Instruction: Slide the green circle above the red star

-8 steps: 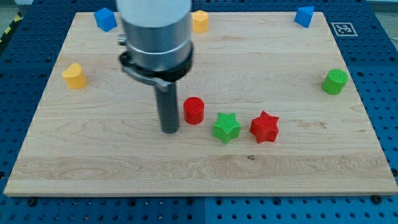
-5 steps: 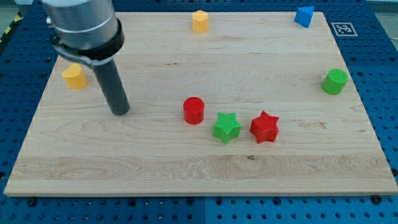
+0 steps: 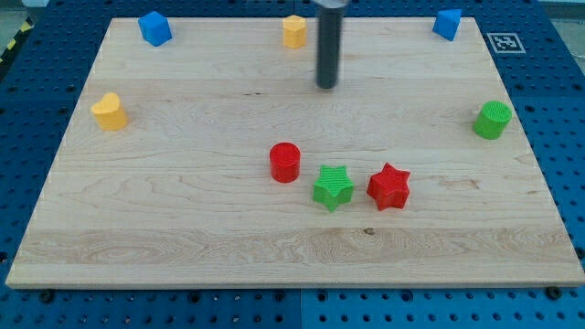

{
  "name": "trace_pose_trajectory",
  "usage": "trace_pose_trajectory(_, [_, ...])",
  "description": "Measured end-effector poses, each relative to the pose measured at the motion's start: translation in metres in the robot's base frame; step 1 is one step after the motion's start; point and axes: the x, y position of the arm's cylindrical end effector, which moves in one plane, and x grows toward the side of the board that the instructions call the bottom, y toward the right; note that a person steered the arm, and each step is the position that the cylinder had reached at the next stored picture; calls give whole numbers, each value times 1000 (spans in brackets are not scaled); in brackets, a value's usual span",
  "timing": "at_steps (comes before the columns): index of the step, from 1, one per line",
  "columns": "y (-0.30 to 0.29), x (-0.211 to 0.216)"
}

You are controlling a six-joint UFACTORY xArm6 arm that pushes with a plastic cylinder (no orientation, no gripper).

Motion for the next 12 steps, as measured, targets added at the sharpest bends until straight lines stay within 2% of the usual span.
trace_pose_trajectory(2, [138, 0])
trace_pose_trajectory(3, [157, 3])
trace_pose_trajectory(4, [189, 31])
trace_pose_trajectory(5, [222, 41])
trace_pose_trajectory(6, [223, 43])
trace_pose_trajectory(8, [204, 81])
trace_pose_trajectory(12, [116, 87])
